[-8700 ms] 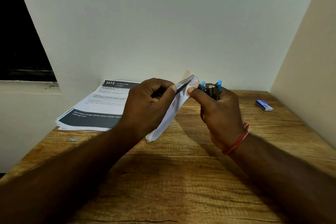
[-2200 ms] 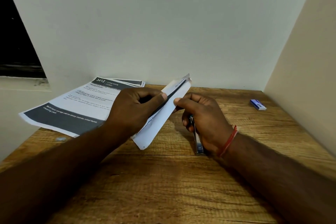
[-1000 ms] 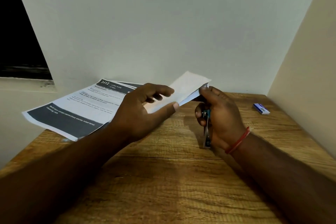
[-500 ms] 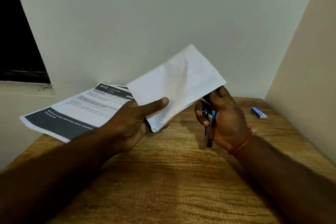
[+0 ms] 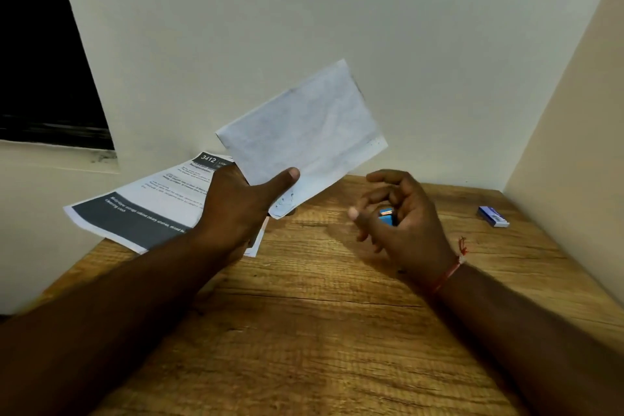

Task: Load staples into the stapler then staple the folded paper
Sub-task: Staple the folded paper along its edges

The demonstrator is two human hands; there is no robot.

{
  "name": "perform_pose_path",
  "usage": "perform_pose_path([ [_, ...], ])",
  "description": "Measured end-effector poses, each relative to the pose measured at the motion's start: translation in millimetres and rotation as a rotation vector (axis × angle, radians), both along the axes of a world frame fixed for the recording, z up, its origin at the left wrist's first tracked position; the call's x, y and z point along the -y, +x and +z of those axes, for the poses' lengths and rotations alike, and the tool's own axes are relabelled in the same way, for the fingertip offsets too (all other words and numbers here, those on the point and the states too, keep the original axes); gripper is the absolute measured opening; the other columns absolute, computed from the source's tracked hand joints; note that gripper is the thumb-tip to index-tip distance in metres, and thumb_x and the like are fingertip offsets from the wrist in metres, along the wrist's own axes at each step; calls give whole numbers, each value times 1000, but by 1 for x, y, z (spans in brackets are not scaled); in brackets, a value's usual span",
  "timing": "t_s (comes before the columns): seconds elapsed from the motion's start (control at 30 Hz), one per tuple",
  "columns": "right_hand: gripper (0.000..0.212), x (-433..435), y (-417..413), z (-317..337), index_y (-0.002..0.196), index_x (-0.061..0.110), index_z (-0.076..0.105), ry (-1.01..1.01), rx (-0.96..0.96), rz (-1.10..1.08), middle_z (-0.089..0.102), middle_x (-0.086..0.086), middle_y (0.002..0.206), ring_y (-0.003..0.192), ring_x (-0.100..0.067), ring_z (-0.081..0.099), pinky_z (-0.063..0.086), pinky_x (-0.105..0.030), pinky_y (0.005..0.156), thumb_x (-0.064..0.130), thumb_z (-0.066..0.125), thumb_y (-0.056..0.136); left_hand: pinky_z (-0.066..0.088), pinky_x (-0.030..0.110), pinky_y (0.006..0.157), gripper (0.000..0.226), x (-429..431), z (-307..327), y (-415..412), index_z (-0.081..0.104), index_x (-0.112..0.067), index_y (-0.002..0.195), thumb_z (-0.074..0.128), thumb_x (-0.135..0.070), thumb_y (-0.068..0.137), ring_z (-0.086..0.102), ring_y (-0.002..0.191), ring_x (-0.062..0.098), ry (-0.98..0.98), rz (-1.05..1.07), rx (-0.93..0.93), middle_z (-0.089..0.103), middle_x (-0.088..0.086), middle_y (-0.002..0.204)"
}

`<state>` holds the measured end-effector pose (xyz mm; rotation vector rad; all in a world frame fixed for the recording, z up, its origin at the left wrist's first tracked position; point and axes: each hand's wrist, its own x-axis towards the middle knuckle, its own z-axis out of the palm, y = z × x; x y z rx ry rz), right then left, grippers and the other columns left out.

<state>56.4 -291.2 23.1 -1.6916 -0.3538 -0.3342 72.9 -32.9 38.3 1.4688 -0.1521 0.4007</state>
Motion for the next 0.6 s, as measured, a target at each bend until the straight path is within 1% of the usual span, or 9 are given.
perform_pose_path([
  [0.07, 59, -2, 2, -6, 126, 37, 69, -222, -84, -20, 79, -1, 107, 83, -15, 80, 69, -39, 68, 28, 102, 78, 71, 54, 87, 39, -2, -1, 3, 79, -18, 129, 93, -25, 93, 86, 102, 28, -3, -5, 13, 88, 4, 115],
  [0.13, 64, -2, 4, -8, 127, 46, 70, -462, -102, -74, 78, 11, 111, 98, 2, 77, 68, -26, 83, 41, 104, 73, 71, 46, 93, 37, -4, -1, 3, 79, -22, 128, 92, -24, 94, 86, 106, 18, 16, 10, 25, 88, -3, 117],
  [0.2, 69, -2, 4, -5, 135, 47, 69, -533, -156, -37, 79, 16, 117, 105, 7, 76, 64, -22, 95, 43, 103, 75, 70, 47, 96, 36, -5, -2, 5, 78, -22, 128, 92, -23, 94, 85, 107, 17, 6, 3, 16, 87, -4, 117],
  [0.27, 61, 0, 4, -2, 138, 38, 71, -502, -216, 64, 84, 15, 119, 109, 3, 78, 62, -28, 104, 32, 99, 83, 70, 52, 96, 38, -4, -3, 6, 77, -20, 131, 91, -21, 95, 85, 109, 22, -36, -33, -2, 87, 0, 119],
  [0.3, 54, 1, 3, 0, 136, 33, 73, -473, -228, 103, 85, 15, 118, 107, 1, 80, 63, -28, 102, 26, 96, 88, 70, 54, 93, 40, -4, -3, 7, 77, -18, 132, 91, -20, 95, 85, 109, 26, -54, -54, -12, 87, 2, 119],
  [0.37, 40, 0, 0, 4, 132, 22, 75, -317, -263, 156, 86, 7, 118, 89, -7, 81, 62, -24, 80, 16, 89, 94, 72, 52, 86, 42, -3, -3, 8, 76, -15, 134, 90, -19, 95, 86, 106, 29, -78, -82, -36, 87, 5, 117],
  [0.43, 33, -4, -1, 5, 129, 13, 73, -69, -354, 205, 85, -5, 121, 67, -15, 68, 49, -30, 62, 12, 83, 98, 72, 46, 78, 41, -2, -3, 8, 76, -15, 133, 90, -19, 95, 86, 103, 30, -90, -107, -56, 87, 6, 115],
  [0.5, 37, -10, -2, 5, 131, 9, 71, 39, -391, 215, 85, -9, 121, 65, -17, 58, 42, -32, 62, 21, 81, 97, 70, 44, 74, 41, 0, -3, 8, 76, -16, 133, 89, -19, 95, 85, 104, 33, -94, -141, -72, 86, 7, 118],
  [0.6, 46, -21, -5, 5, 131, 3, 69, 126, -363, 250, 84, -10, 123, 68, -16, 51, 40, -32, 61, 29, 80, 94, 68, 45, 75, 42, 1, -3, 6, 75, -17, 135, 88, -18, 96, 84, 109, 35, -84, -194, -88, 85, 8, 123],
])
